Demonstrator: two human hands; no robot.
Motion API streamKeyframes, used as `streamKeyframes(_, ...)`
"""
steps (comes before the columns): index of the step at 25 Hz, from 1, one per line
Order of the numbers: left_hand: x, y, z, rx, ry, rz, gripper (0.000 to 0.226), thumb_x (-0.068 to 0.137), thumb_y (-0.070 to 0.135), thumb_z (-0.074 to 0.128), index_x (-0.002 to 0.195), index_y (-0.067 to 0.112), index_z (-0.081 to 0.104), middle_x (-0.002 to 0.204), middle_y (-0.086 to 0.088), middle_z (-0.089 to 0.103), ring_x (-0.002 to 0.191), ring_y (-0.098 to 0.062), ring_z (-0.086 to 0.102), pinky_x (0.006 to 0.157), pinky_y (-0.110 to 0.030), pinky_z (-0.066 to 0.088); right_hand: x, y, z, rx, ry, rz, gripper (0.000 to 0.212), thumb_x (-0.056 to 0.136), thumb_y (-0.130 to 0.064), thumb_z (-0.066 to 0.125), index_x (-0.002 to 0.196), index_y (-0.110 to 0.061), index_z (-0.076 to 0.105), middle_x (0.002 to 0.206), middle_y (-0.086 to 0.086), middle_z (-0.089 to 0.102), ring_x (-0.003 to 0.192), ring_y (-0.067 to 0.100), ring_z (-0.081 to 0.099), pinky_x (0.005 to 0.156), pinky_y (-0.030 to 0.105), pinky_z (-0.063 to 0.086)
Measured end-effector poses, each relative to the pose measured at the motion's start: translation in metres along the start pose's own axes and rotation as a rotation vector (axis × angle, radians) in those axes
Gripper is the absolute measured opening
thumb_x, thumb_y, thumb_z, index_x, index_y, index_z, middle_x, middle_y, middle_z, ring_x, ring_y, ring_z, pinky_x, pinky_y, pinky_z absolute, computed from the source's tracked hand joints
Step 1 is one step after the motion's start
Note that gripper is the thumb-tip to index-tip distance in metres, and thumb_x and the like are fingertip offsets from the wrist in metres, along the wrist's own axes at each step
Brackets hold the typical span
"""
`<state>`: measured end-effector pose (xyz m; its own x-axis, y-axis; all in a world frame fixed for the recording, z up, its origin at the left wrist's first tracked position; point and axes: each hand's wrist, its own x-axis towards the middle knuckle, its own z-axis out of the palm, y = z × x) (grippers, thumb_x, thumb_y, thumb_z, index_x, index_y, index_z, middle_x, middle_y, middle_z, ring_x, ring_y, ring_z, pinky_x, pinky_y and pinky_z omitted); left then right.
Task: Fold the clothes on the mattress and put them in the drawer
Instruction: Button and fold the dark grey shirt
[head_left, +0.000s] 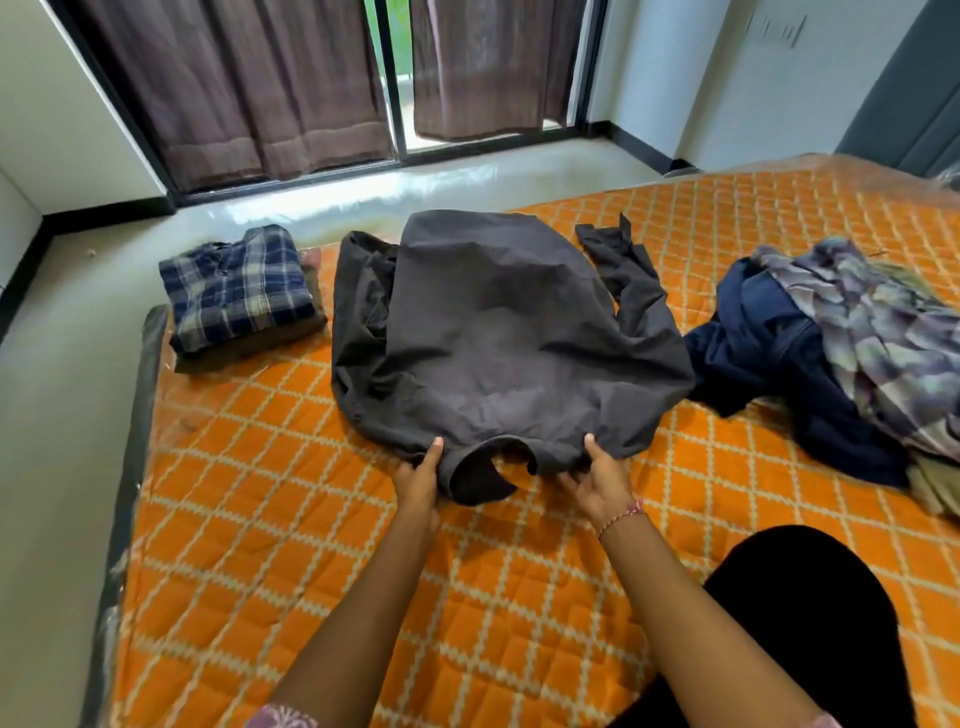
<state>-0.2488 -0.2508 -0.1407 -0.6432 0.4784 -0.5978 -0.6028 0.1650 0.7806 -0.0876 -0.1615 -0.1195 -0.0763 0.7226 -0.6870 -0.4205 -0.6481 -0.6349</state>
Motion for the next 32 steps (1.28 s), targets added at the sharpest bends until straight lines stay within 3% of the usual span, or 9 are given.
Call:
streamKeyframes(4,-0.001,-0.023,-0.012,0.167,-0.043,-0.047,0.048,0.084,0.021,0.071,0.124,-0.001,0.055,0.124,-0.015,0.061,0.109,-0.036,0.06,0.091,-0.048,0.051,-0.012,0.016,-0.023,-0.195,-0.109,0.319,0.013,0.094,-0.018,0.057,0.093,-0.005,0.059,0.079,0.01,0.068,0.071,0.024,0.066,0.062,0.034,0.057)
streamKeyframes(9,-0.043,-0.041,-0.041,0.843,0.06,0.4,0.093,0.078,0.024,0.077,0.147,0.003,0.019,0.132,-0.021,0.052,0.111,-0.04,0.056,0.083,-0.041,0.049,-0.034,0.007,-0.049,-0.679,-0.025,0.279,0.015,0.087,-0.003,0.063,0.076,-0.006,0.054,0.074,0.005,0.062,0.062,0.019,0.059,0.051,0.027,0.049)
streamKeyframes(11,-0.065,-0.062,-0.052,1.189,0.138,0.586,0.088,0.082,0.034,0.07,0.149,0.004,0.022,0.133,-0.023,0.049,0.111,-0.04,0.055,0.079,-0.043,0.051,-0.045,0.017,-0.051,-0.97,0.135,-0.013,0.017,0.083,-0.006,0.067,0.096,-0.003,0.056,0.108,0.014,0.058,0.096,0.028,0.055,0.071,0.027,0.05)
streamKeyframes(13,-0.057,-0.065,-0.047,1.423,0.126,0.947,0.065,0.083,0.046,0.055,0.136,0.008,0.049,0.13,-0.023,0.053,0.115,-0.038,0.05,0.084,-0.045,0.05,-0.039,0.025,-0.045,-1.399,0.443,-0.58,0.065,0.079,-0.016,0.067,0.138,-0.007,0.04,0.144,0.02,0.036,0.132,0.036,0.034,0.102,0.046,0.038)
streamKeyframes(15,-0.034,-0.044,-0.035,1.553,-0.053,1.168,0.058,0.087,0.053,0.037,0.124,0.015,0.063,0.134,-0.021,0.053,0.125,-0.034,0.042,0.095,-0.045,0.042,-0.028,0.022,-0.026,-1.634,0.183,-1.033,0.069,0.085,-0.023,0.062,0.147,-0.013,0.032,0.153,0.023,0.022,0.142,0.038,0.02,0.11,0.056,0.028)
streamKeyframes(18,-0.009,-0.023,-0.026,1.758,-0.406,0.934,0.107,0.073,0.086,0.0,0.146,0.016,0.036,0.155,-0.017,0.025,0.144,-0.03,0.022,0.114,-0.046,0.025,-0.01,0.028,-0.014,-1.973,-0.371,-0.616,0.08,0.089,-0.058,0.049,0.152,-0.03,0.009,0.16,0.008,-0.008,0.147,0.03,-0.007,0.114,0.061,0.01)
streamKeyframes(21,-0.008,-0.029,-0.041,1.89,-0.486,0.57,0.145,0.029,0.098,-0.02,0.152,0.023,-0.01,0.158,-0.007,-0.019,0.146,-0.023,-0.016,0.116,-0.046,-0.008,-0.004,0.039,-0.023,-2.053,-0.412,-0.294,0.112,0.071,-0.076,0.056,0.148,-0.037,-0.014,0.155,0.002,-0.029,0.142,0.032,-0.026,0.108,0.068,-0.004)
streamKeyframes(28,-0.071,-0.07,-0.063,1.879,-0.511,0.345,0.147,0.025,0.104,0.001,0.148,0.028,-0.021,0.15,0.0,-0.037,0.138,-0.019,-0.033,0.111,-0.057,-0.013,-0.047,0.051,-0.067,-2.125,-0.44,-0.118,0.129,0.063,-0.067,0.071,0.144,-0.038,-0.024,0.147,-0.002,-0.042,0.138,0.035,-0.033,0.105,0.072,0.002)
streamKeyframes(32,-0.101,-0.048,-0.045,1.981,-0.473,0.234,0.094,0.079,0.076,0.043,0.151,0.022,0.017,0.16,-0.009,0.007,0.147,-0.028,0.01,0.114,-0.049,0.02,-0.058,0.021,-0.045,-2.146,-0.381,-0.113,0.087,0.074,-0.06,0.066,0.145,-0.022,0.032,0.156,0.009,0.024,0.141,0.034,0.028,0.108,0.047,0.035)
